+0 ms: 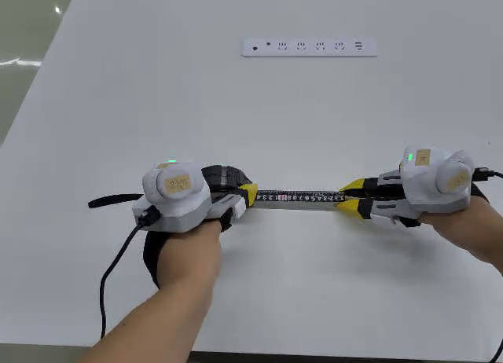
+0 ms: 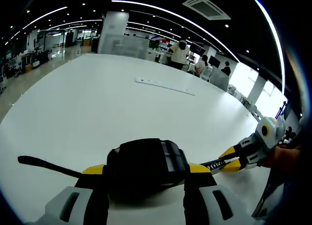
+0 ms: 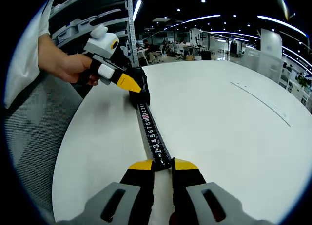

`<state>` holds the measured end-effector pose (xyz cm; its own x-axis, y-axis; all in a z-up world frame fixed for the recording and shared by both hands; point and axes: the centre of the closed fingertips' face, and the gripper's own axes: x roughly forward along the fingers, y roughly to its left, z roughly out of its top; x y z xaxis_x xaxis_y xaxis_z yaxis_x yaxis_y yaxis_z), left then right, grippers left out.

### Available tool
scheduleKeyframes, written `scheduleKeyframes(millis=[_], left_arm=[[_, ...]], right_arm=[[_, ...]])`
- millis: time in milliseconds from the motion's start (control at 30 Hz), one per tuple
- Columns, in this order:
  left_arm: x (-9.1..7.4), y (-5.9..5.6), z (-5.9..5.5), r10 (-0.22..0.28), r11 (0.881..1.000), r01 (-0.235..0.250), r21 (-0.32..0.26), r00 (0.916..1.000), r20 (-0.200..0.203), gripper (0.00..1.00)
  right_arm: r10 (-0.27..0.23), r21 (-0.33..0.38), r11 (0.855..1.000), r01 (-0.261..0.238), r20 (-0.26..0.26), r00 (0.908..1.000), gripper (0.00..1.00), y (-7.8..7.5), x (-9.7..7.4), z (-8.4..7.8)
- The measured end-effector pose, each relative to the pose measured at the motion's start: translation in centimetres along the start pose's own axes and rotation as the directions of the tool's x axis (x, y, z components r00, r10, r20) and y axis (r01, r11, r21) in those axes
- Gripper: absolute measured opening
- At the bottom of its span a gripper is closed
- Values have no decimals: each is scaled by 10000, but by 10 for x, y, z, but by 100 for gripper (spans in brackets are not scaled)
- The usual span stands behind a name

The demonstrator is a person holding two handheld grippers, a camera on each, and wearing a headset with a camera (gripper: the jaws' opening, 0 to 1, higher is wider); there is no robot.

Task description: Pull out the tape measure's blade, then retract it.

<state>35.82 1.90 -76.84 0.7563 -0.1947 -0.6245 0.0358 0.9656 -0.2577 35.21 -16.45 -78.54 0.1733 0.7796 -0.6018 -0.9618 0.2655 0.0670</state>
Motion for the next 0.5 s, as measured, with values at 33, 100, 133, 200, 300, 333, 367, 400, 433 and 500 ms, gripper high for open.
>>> scheduleKeyframes(millis=[33, 100, 133, 200, 300, 333, 367, 400, 433, 500], left_arm=[[0, 0, 0, 0, 10000, 0, 0, 10000, 0, 59], [0, 0, 0, -14, 10000, 14, -55, 10000, 1, 59], [0, 0, 0, -21, 10000, 21, -83, 10000, 2, 59], [0, 0, 0, -28, 9999, 28, -120, 10000, -2, 59], [-1, 0, 0, -38, 9999, 38, -139, 10000, -12, 59], [-1, 0, 1, -41, 9999, 41, -143, 10000, 0, 59], [-1, 0, 1, -42, 9999, 42, -149, 10000, 9, 59], [-1, 0, 1, -41, 9999, 41, -147, 10000, 4, 59], [-1, 0, 1, -37, 9999, 37, -165, 10000, -2, 59], [-1, 0, 1, -39, 9997, 39, -221, 10000, 3, 59]], right_arm=[[2, -4, 10000, -2, -2, 10000, 9, 0, 0, 0], [126, -52, 9999, -125, 52, 9999, 9, 2, 8, 6], [187, -76, 9998, -187, 78, 9998, 9, 3, 11, 9], [282, -86, 9996, -281, 126, 9995, 9, 4, 17, 12], [400, -105, 9992, -398, 159, 9991, 9, 6, 22, 16], [428, -141, 9990, -426, 150, 9990, 9, 7, 23, 17], [445, -163, 9989, -443, 143, 9989, 9, 7, 23, 17], [462, -174, 9988, -460, 131, 9988, 9, 7, 24, 18], [481, -212, 9986, -478, 120, 9988, 9, 7, 25, 18], [528, -192, 9984, -525, 169, 9985, 9, 7, 27, 20]])
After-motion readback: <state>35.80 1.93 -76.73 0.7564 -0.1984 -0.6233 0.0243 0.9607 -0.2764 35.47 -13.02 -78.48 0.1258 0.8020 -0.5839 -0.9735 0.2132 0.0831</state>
